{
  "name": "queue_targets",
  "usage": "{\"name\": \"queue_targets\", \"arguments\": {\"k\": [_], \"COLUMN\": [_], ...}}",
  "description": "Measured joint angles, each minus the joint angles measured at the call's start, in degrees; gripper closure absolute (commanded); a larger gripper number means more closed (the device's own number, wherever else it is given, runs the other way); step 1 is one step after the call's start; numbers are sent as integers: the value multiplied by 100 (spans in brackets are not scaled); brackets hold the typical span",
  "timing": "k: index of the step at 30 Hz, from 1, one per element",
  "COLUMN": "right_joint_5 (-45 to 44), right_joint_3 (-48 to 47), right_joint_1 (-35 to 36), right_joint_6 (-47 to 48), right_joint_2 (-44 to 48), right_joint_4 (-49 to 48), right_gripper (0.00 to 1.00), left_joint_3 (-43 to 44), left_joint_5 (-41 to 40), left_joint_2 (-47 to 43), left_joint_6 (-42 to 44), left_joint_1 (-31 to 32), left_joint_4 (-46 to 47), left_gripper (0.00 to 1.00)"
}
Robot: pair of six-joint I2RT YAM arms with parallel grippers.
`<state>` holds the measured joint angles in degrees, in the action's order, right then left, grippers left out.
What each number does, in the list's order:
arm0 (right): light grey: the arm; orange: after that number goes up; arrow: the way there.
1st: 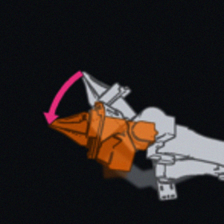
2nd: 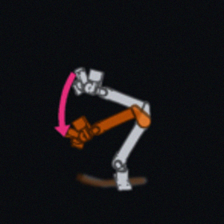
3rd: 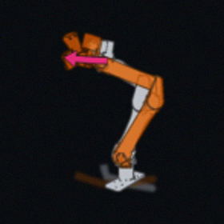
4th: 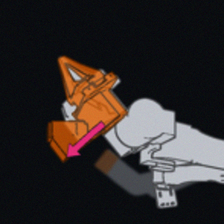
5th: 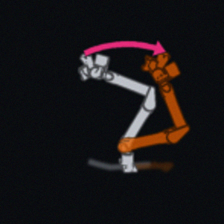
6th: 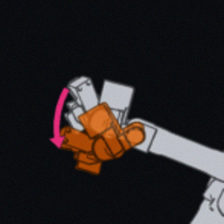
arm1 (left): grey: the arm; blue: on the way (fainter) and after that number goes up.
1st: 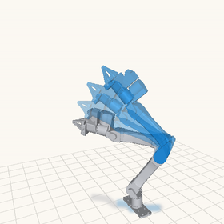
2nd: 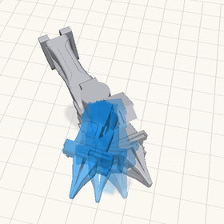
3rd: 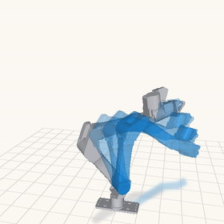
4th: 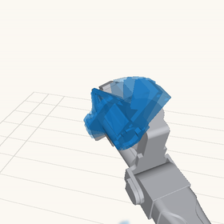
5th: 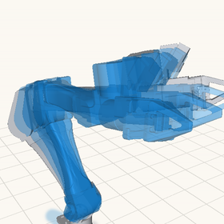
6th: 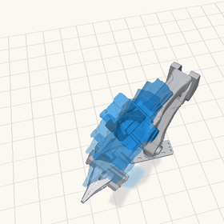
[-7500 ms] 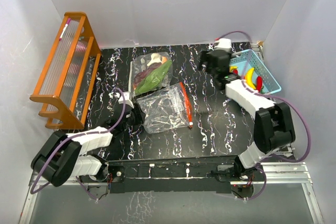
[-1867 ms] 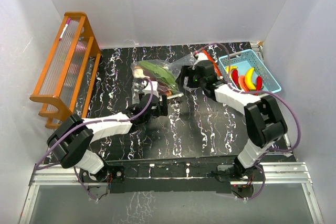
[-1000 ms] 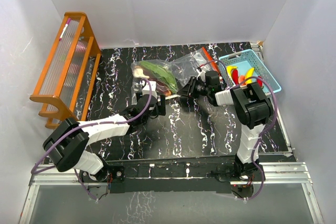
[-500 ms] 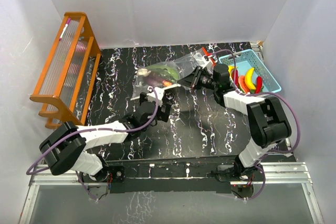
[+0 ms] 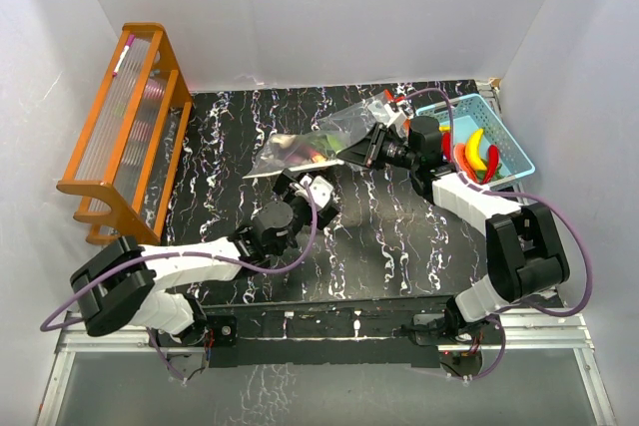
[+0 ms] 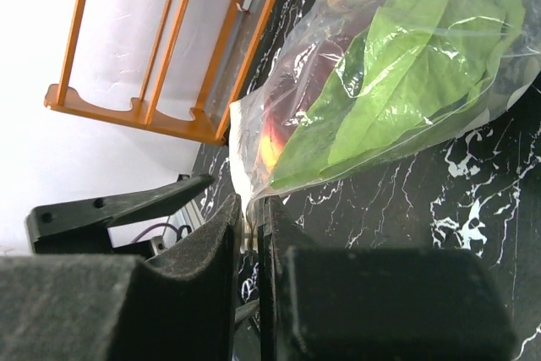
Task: Open the zip-top bag and remove the fake food
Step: Pick up the zipper food storage bag at the center of the board.
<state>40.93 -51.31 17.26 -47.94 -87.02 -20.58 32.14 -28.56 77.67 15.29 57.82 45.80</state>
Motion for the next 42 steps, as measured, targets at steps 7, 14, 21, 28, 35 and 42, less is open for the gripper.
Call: {"name": "queue_targets", "arguments": {"k": [7, 14, 21, 28, 35, 42], "right_joint_5": [90, 284, 437, 511, 511, 544], "right_joint_3": [0, 0, 0, 0, -20, -111], "right_joint_1": [0, 0, 0, 0, 11, 9], "right_joint_6": [20, 13, 0, -4, 4, 245], "right_joint_2": [87, 560, 935, 994, 997, 1075], "right_joint_4": [269, 461, 597, 708, 831, 914], "right_gripper": [92, 92, 92, 92, 81, 42], "left_joint_3": [472, 614, 660, 769, 872, 1163], "left_joint_5": [535, 745, 846, 1176, 1998, 2774], "left_joint_2": [-310, -136, -74, -37, -127, -173], "left_joint_6": [988, 1484, 1475, 1222, 586, -72], "left_joint_1": [11, -203, -533, -815, -1266, -1687], "left_joint_4": [-758, -1091, -1165, -1128, -1220, -1617], "left_gripper": [3, 34, 100, 100, 100, 100]}}
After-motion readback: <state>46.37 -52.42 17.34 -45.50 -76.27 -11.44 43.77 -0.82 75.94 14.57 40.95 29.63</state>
